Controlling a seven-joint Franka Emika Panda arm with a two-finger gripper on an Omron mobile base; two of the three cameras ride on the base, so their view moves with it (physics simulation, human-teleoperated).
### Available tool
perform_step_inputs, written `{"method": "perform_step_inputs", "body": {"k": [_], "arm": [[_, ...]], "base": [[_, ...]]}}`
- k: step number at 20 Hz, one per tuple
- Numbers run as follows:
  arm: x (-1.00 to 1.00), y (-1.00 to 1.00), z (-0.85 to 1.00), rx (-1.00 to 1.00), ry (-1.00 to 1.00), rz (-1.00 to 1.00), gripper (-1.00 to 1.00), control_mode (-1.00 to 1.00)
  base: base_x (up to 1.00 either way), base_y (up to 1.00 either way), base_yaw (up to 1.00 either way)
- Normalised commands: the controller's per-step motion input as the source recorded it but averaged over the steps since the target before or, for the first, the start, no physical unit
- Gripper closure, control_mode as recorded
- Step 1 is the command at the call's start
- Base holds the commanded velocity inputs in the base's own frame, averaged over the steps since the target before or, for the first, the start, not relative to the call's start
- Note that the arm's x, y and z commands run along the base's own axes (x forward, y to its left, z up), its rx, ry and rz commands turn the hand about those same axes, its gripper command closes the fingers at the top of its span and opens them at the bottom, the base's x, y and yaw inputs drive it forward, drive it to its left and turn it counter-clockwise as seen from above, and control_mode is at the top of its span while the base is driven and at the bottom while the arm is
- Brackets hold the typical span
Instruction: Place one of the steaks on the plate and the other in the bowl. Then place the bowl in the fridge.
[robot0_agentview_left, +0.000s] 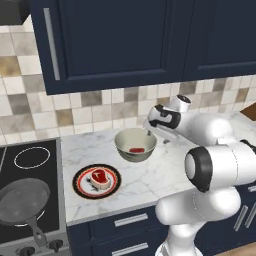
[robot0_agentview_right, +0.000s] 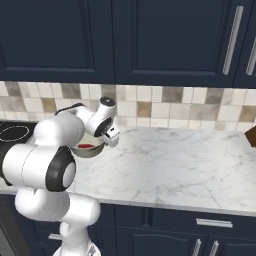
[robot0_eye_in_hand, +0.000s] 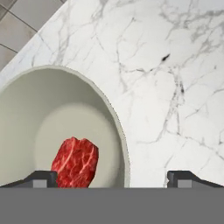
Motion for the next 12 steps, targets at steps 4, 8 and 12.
{"method": "perform_step_inputs", "body": {"k": [4,8,12], "arm": [[0.00,0.16,-0.30,0.00,0.00,0.00,-1.00,-1.00],[0.00,0.00,-0.29,0.00,0.01,0.03,-1.00,-1.00],[0.00,0.01,-0.13,0.00,0.00,0.04,1.00,-1.00]], "base": [[0.00,0.00,0.00],[0.00,0.00,0.00],[0.00,0.00,0.00]]}}
